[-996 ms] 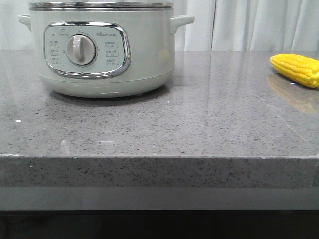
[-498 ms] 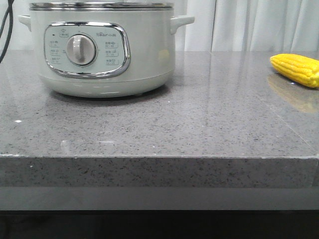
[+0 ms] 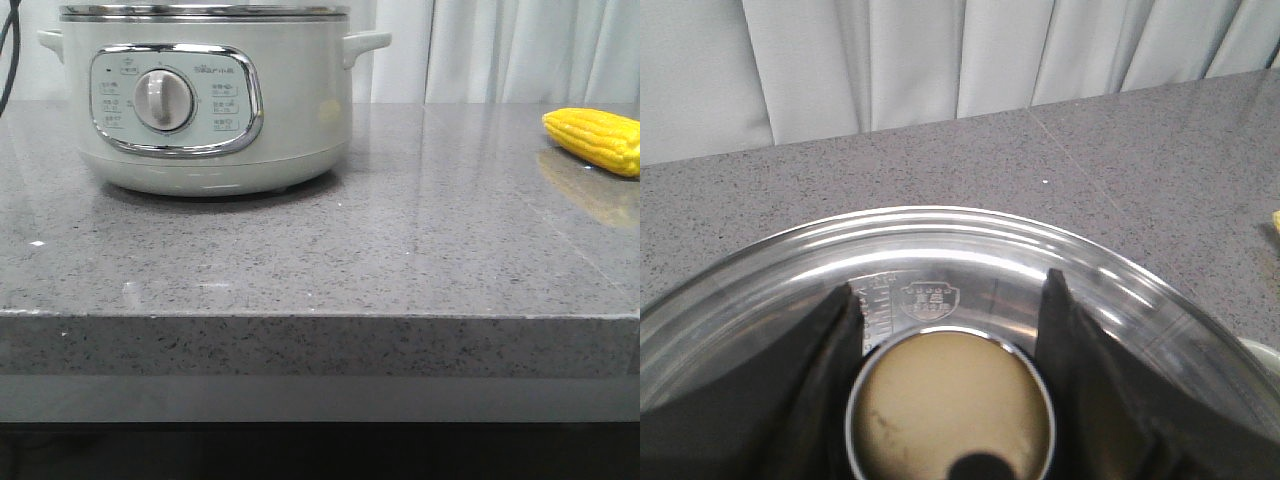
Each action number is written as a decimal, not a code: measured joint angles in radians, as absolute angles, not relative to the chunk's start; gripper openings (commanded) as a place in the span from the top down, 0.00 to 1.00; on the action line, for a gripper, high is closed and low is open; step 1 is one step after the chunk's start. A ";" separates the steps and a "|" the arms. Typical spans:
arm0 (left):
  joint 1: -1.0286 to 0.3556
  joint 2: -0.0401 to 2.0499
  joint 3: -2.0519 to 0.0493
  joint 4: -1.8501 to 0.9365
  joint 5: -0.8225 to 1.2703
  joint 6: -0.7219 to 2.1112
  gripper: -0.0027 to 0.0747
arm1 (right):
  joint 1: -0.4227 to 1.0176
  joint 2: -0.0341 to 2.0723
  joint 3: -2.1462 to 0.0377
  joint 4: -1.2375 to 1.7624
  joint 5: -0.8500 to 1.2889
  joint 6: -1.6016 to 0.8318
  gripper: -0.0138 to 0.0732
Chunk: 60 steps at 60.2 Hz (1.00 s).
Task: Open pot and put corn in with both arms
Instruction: 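Lift the glass lid off the pot with the left gripper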
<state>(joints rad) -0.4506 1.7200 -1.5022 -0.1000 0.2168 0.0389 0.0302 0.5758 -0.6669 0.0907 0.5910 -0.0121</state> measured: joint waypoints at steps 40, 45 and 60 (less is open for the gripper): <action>-0.454 1.558 -1.713 -0.100 0.494 0.041 0.72 | 0.030 0.576 -0.667 0.091 0.591 -0.012 0.21; -0.454 1.503 -1.713 -0.099 0.541 0.041 0.72 | 0.030 0.576 -0.667 0.091 0.591 -0.012 0.21; -0.454 1.269 -1.561 -0.099 0.575 0.041 0.72 | 0.030 0.576 -0.667 0.091 0.591 -0.012 0.21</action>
<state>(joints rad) -0.4543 1.2688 -1.5612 -0.0987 0.5751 0.0408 0.0302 0.5758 -0.6669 0.0907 0.5910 -0.0121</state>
